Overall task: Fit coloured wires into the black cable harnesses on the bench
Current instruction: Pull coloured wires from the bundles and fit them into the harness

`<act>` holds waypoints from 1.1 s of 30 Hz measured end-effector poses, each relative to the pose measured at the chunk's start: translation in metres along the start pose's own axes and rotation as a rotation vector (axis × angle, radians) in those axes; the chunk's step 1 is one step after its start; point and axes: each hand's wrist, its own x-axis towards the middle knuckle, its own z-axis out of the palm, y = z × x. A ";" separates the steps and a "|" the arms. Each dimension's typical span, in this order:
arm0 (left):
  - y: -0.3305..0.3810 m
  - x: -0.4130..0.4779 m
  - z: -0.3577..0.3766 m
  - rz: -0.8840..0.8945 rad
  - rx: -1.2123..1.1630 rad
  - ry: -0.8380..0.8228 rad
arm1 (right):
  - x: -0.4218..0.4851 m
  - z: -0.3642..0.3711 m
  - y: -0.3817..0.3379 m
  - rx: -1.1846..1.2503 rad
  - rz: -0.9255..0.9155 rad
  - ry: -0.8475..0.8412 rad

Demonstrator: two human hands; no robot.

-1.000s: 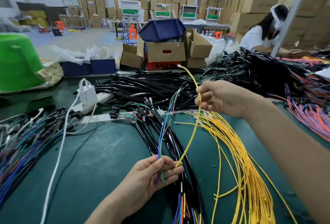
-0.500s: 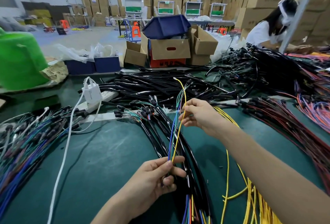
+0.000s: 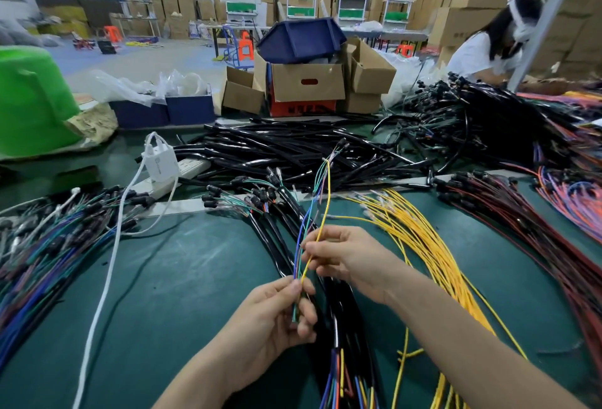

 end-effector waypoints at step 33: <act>-0.004 -0.006 0.001 -0.013 0.300 0.059 | -0.014 0.001 0.006 -0.145 -0.342 0.242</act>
